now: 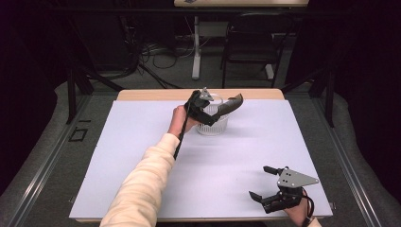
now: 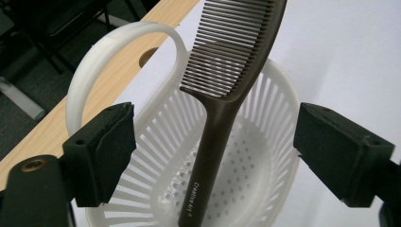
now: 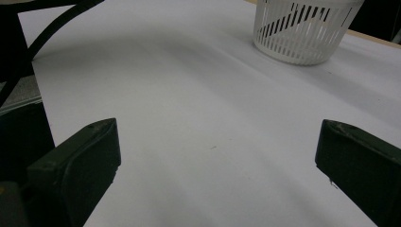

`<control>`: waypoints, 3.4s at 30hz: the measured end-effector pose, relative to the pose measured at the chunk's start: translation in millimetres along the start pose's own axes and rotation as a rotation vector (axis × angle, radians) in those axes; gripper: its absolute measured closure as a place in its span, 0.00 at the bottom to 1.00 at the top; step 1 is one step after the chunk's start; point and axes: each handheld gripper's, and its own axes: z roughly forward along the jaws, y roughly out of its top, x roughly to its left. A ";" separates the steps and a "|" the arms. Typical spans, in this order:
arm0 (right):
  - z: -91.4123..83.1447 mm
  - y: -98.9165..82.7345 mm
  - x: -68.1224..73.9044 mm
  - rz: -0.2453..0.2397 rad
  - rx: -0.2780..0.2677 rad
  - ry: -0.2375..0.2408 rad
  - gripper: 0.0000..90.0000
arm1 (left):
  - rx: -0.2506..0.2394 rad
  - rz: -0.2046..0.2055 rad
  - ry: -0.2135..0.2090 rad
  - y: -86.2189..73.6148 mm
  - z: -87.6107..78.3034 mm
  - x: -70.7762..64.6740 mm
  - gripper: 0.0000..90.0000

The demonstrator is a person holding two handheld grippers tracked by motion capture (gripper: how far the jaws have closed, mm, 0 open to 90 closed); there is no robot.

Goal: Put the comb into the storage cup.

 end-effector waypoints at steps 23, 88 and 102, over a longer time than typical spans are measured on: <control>-0.9 -1.2 1.3 0.000 0.011 0.007 0.01 | 0.016 -0.012 -0.031 5.7 -26.5 -9.1 0.00; 7.6 1.0 2.0 -0.002 0.021 0.022 0.00 | 0.089 -0.088 0.030 -62.8 -120.9 -37.9 0.00; 7.3 1.1 2.4 0.001 0.026 0.024 0.00 | 0.087 -0.115 0.059 -91.5 -138.7 -50.0 0.00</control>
